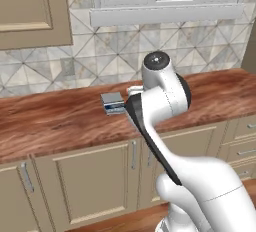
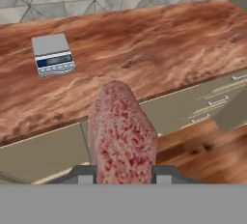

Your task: Take the steak from the fridge and place it on the digital scale on the counter by the fridge. Wait a few seconds for a reading, then move it to the plate on the dining counter.

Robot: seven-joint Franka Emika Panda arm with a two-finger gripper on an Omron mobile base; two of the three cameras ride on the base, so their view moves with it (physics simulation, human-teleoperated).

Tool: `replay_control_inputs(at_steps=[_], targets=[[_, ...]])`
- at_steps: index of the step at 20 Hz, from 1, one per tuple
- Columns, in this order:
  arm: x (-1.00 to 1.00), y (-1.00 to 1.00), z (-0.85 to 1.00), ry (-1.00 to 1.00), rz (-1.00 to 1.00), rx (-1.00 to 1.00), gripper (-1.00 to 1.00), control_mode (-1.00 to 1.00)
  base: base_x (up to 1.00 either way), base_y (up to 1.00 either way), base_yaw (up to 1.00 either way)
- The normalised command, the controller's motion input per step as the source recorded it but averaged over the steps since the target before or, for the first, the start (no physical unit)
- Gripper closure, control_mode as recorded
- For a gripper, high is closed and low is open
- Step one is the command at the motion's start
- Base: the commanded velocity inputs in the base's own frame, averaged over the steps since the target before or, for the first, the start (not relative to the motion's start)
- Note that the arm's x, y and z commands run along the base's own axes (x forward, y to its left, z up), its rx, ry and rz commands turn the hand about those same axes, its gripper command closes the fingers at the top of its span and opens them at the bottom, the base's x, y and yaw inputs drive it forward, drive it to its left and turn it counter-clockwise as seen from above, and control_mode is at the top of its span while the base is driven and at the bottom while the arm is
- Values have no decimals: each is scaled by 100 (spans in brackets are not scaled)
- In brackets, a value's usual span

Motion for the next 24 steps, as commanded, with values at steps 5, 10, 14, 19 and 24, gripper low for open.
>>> replay_control_inputs(at_steps=[5,10,14,19,24], targets=[[0,0,0,0,0,0,100,100,62,40,-33],[8,33,-16,2,-3,6,100,-100,16,21,-8],[43,36,-47,0,14,15,100,-100,0,0,0],[95,0,-49,0,34,19,100,-100,0,0,0],[97,1,-45,0,36,3,100,-100,0,0,0]])
